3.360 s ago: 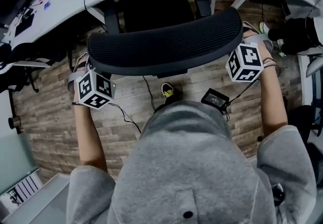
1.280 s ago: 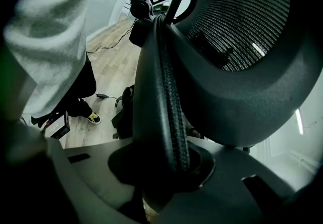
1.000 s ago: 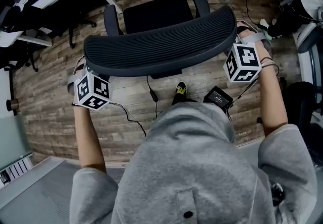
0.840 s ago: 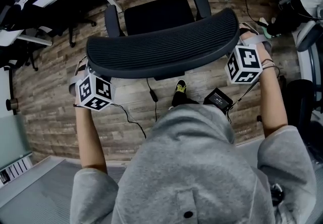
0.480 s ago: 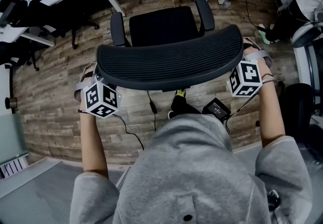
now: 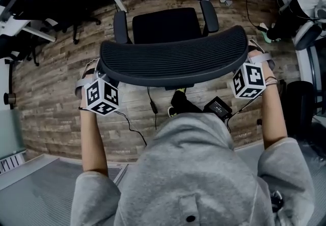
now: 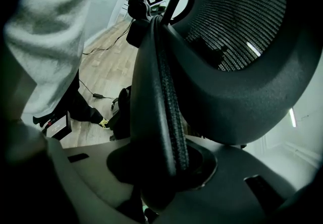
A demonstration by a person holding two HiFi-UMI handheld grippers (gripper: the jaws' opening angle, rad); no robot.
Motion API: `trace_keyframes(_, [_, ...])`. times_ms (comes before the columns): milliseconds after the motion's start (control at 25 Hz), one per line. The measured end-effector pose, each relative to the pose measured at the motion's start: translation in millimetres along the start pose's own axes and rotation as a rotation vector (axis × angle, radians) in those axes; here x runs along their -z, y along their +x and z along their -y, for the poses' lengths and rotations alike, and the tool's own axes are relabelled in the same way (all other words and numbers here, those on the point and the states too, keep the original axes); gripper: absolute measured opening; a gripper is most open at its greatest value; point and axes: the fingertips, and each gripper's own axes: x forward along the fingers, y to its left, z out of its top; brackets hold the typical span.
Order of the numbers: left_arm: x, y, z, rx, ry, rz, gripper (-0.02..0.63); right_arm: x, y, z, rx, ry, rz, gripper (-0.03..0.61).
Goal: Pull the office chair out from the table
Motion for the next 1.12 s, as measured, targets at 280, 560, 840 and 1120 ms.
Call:
trace_keyframes(280, [10.3, -15.4, -0.2, -0.169, -0.028, 0.026, 0.278, 3.5, -23.4, 9.0, 0.180, 0.184, 0.057, 0.223])
trace_keyframes(560, [35.9, -64.9, -10.5, -0.290, -0.322, 0.142, 0.339, 30.0, -71.1, 4.9, 0.285, 0.351, 0.081, 0.233])
trace_keyframes(840, [16.9, -110.4, 19.4, -0.365, -0.740, 0.353, 0.230, -1.8, -132.6, 9.1, 0.382, 0.800, 0.440, 0.194])
trace_keyframes(1120, [-48.3, -118.0, 49.5, -0.378, -0.887, 0.551, 0.012, -64.5, -146.1, -15.9, 0.341, 0.942, 0.661, 0.045])
